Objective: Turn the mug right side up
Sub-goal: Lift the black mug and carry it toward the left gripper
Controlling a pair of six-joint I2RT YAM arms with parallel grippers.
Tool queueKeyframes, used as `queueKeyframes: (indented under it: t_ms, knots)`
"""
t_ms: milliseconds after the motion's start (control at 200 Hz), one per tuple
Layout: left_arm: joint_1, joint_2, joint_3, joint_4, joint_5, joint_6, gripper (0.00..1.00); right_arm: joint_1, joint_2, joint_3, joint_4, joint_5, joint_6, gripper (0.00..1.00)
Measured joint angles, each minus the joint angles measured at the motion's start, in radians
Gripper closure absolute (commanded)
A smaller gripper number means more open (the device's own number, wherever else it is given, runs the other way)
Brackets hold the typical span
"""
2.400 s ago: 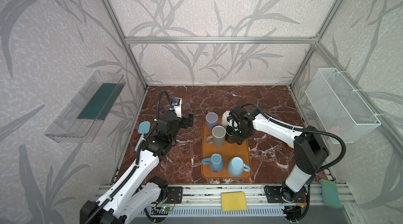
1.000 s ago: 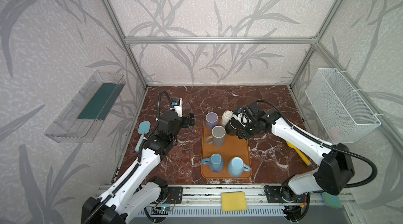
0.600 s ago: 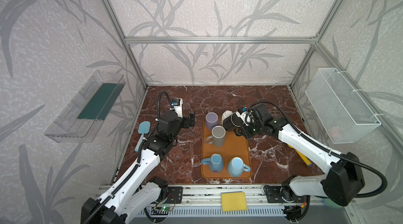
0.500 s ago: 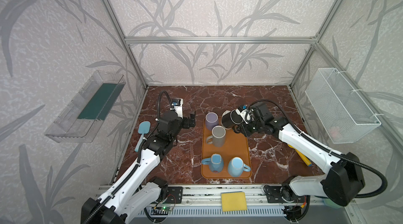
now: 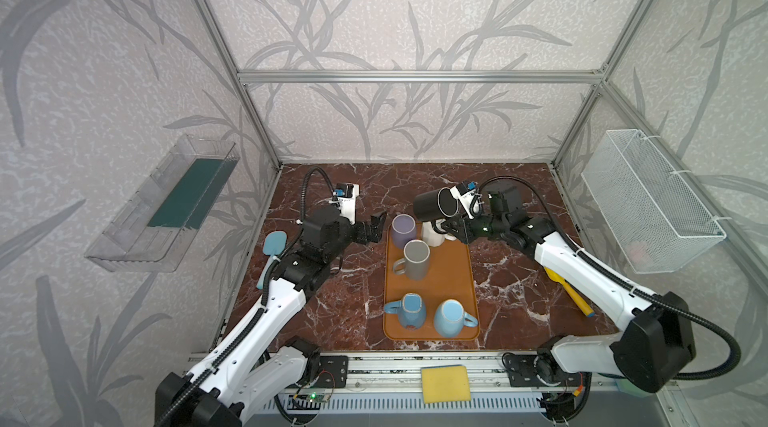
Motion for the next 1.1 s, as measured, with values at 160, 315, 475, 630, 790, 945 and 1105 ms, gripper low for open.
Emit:
queueKeyframes:
  t_ms: [160, 315, 475, 630, 790, 945, 1105]
  knots:
    - [0.000, 0.019, 0.008, 0.030, 0.099, -0.045, 0.01, -0.008, 0.039, 0.040, 0.093, -0.084, 0.049, 1.00]
    - [0.000, 0.074, 0.019, 0.068, 0.203, -0.097, 0.01, -0.014, 0.077, 0.060, 0.196, -0.166, 0.098, 1.00]
    - [0.006, 0.127, 0.022, 0.145, 0.325, -0.149, 0.01, -0.024, 0.112, 0.064, 0.307, -0.260, 0.160, 1.00]
    - [0.030, 0.167, 0.023, 0.230, 0.448, -0.203, 0.01, -0.032, 0.145, 0.077, 0.405, -0.336, 0.218, 1.00]
    - [0.094, 0.218, 0.019, 0.412, 0.578, -0.319, 0.07, -0.032, 0.159, 0.078, 0.511, -0.414, 0.288, 1.00]
    - [0.159, 0.291, 0.005, 0.653, 0.689, -0.488, 0.10, -0.032, 0.177, 0.078, 0.615, -0.474, 0.356, 1.00]
    - [0.174, 0.361, 0.005, 0.850, 0.778, -0.627, 0.13, -0.032, 0.196, 0.078, 0.696, -0.514, 0.416, 1.00]
